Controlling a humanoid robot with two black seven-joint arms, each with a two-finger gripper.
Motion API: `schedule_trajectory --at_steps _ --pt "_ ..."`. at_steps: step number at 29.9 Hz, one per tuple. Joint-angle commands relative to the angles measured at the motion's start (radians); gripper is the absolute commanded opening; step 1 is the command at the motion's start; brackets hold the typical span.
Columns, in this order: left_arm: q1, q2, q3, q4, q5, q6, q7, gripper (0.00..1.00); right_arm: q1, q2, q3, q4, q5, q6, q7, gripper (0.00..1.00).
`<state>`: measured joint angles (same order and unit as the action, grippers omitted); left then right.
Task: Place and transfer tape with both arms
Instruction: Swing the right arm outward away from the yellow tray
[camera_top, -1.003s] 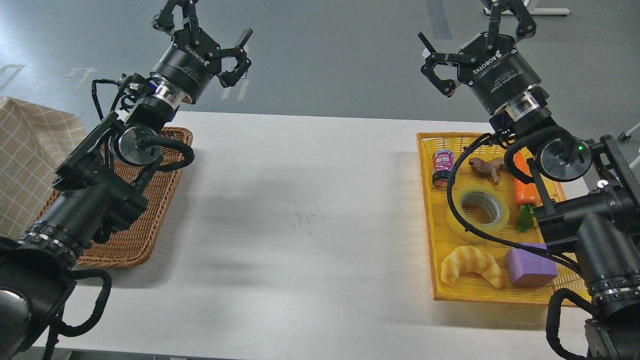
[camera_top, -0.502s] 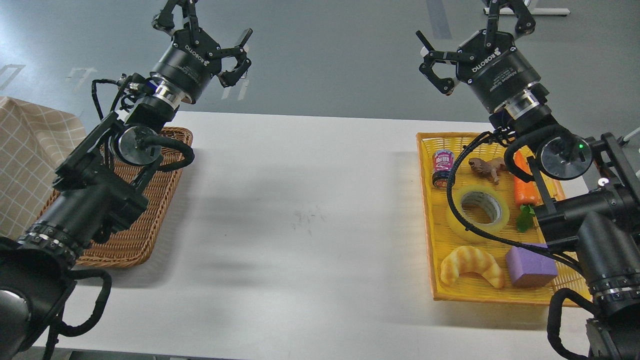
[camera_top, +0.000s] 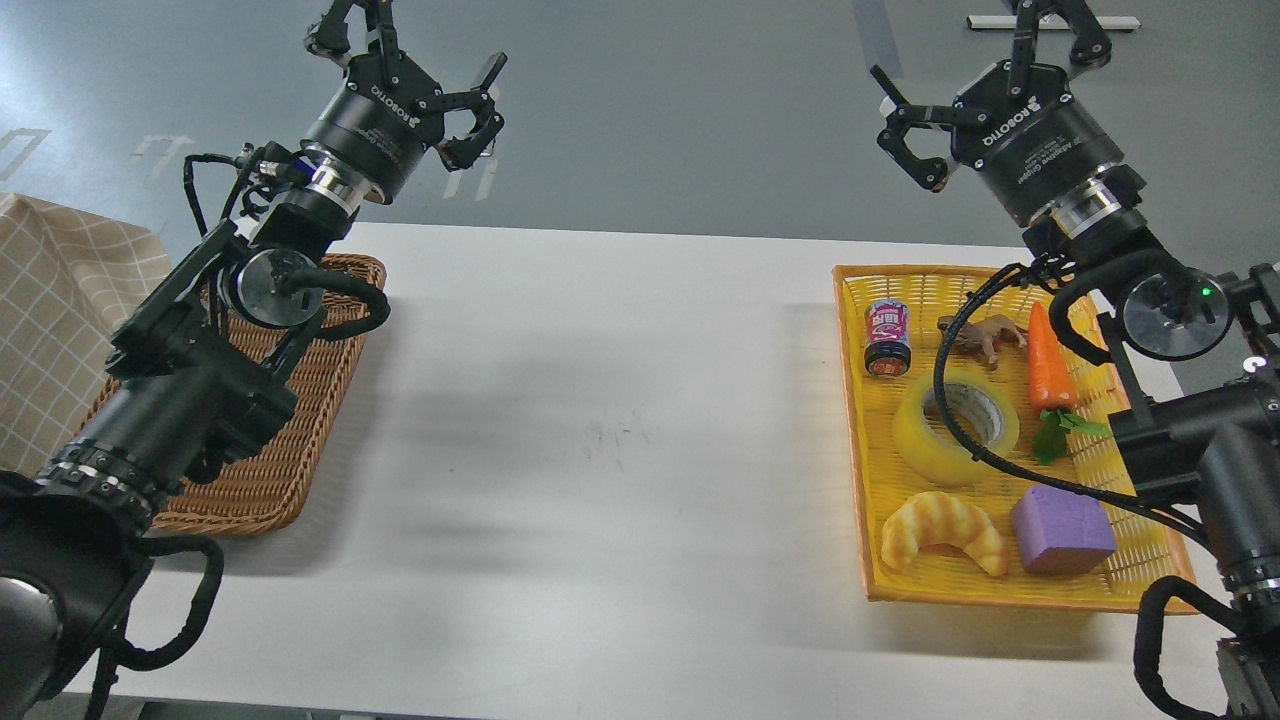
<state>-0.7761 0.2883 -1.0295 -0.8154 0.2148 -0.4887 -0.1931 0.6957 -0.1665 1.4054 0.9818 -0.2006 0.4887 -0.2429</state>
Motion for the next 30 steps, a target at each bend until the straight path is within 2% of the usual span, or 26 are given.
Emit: schedule_trajectory --at_steps 1,9,18,30 --pt "0.000 0.000 0.000 0.001 0.000 0.000 0.000 0.99 -0.019 -0.066 0.000 0.005 -0.003 0.000 -0.004 1.00" --pt "0.000 0.000 -0.001 -0.001 0.000 0.000 0.000 0.98 -0.028 -0.194 -0.002 0.008 -0.140 0.000 -0.006 1.00" --pt "0.000 0.000 -0.001 -0.001 0.000 0.000 0.000 0.98 -0.013 -0.364 -0.172 0.011 -0.177 0.000 -0.006 1.00" --pt "0.000 -0.001 -0.001 -0.002 0.000 0.000 0.000 0.98 -0.032 -0.645 -0.230 0.167 -0.178 0.000 -0.006 1.00"
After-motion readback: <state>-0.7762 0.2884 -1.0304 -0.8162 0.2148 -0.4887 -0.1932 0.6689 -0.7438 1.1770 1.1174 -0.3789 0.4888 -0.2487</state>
